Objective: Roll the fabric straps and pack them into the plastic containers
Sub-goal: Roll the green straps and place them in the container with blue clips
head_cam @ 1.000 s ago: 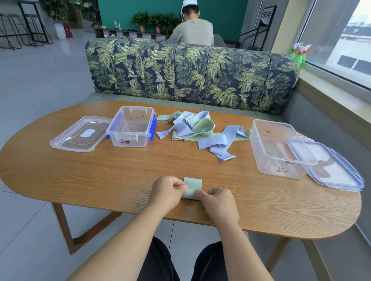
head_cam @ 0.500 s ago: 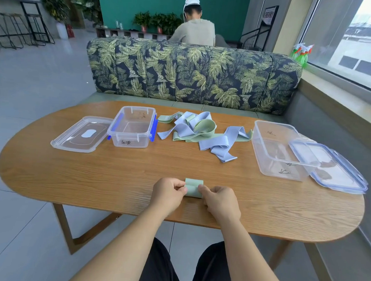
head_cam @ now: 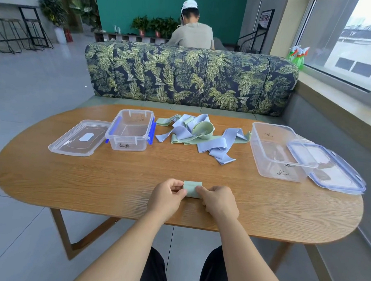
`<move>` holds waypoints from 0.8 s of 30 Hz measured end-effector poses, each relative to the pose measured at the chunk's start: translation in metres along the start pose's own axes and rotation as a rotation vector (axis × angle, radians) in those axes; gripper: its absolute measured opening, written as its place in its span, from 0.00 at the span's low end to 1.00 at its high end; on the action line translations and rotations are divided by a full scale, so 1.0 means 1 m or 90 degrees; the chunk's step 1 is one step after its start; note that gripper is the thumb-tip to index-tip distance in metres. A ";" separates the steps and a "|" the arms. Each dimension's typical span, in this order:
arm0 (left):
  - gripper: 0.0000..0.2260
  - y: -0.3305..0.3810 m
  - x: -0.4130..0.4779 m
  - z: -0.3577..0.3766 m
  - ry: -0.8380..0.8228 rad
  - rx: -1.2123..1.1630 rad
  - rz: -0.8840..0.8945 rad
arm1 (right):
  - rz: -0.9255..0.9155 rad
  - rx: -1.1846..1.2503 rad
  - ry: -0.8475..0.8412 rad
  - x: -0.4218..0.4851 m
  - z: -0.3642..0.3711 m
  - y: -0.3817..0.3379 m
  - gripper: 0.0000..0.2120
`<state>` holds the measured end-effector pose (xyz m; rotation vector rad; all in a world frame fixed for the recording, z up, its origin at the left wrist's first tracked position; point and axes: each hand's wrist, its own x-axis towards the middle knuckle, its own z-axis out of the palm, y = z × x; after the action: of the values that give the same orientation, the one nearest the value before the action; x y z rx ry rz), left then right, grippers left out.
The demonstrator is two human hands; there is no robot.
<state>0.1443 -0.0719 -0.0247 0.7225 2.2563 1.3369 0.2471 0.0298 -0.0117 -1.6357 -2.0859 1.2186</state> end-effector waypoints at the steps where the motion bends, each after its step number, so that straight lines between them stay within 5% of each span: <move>1: 0.06 0.000 0.001 0.001 0.007 0.000 -0.007 | 0.000 0.001 0.001 0.001 0.000 0.000 0.17; 15: 0.04 0.006 0.011 0.001 0.015 0.011 -0.058 | -0.002 0.011 0.008 0.001 0.004 0.000 0.16; 24: 0.11 -0.004 0.008 0.004 0.000 -0.010 0.047 | 0.030 0.001 0.017 0.003 0.000 -0.009 0.20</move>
<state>0.1398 -0.0663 -0.0310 0.8061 2.2364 1.3878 0.2397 0.0317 -0.0062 -1.7001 -2.0419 1.2051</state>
